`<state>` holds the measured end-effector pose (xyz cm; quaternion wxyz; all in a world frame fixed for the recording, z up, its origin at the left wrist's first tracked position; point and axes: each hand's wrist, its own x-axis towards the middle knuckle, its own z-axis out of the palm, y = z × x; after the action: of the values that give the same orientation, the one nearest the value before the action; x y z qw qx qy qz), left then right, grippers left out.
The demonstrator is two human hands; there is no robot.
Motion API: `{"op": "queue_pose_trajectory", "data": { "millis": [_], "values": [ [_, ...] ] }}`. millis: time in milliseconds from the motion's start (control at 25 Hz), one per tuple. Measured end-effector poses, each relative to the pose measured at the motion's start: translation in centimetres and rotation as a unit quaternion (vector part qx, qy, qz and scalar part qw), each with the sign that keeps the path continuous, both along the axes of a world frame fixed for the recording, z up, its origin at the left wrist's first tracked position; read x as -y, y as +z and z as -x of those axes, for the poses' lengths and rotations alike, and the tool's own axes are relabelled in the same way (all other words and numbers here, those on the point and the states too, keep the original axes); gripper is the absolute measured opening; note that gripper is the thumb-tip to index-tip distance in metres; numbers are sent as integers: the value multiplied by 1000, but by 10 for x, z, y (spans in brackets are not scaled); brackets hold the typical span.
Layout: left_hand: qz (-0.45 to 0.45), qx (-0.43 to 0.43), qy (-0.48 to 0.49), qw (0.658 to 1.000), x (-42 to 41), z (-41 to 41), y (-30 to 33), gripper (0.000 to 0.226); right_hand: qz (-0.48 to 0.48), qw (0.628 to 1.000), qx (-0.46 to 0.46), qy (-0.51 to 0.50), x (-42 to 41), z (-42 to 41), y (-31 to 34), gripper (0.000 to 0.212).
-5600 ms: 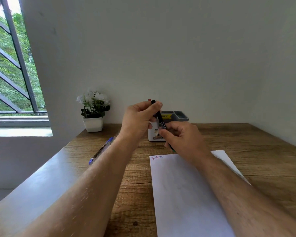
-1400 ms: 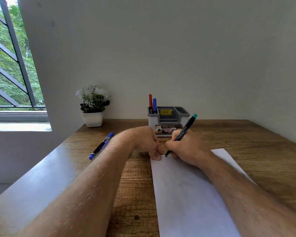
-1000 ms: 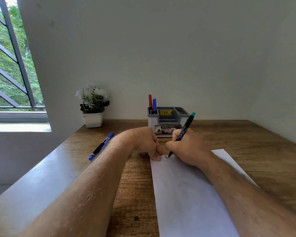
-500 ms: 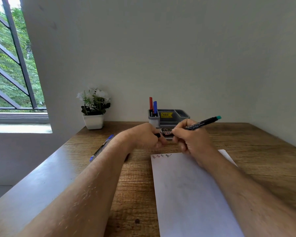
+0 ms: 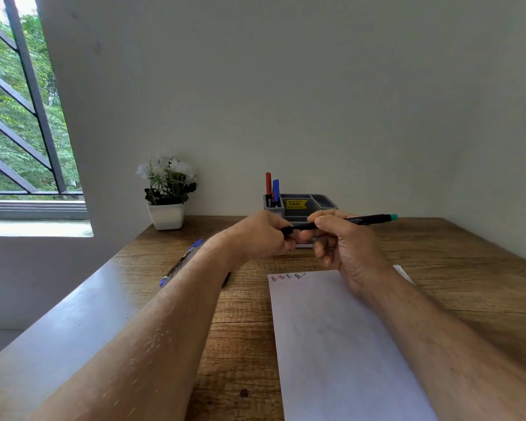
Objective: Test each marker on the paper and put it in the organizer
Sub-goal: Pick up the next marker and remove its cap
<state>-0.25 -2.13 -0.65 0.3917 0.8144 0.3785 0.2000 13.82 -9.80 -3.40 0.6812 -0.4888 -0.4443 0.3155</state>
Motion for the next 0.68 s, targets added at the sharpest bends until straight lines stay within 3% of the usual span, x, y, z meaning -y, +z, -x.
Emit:
{"op": "queue_pose_trajectory", "data": {
  "millis": [280,400,560,680],
  "values": [
    [-12,-1,-39,999,4,-4,-1,25,11,997,72,-6,-4,1,-1,8],
    [47,139,-37,989,2,-5,0,38,-5,997,76,-26,-4,-1,-1,6],
    [211,380,10,901,-5,-4,4,29,-53,998,-40,8,-4,-4,1,15],
    [275,436,44,856,-9,-1,4,15,-70,994,-87,14,-7,-6,2,20]
  ]
}}
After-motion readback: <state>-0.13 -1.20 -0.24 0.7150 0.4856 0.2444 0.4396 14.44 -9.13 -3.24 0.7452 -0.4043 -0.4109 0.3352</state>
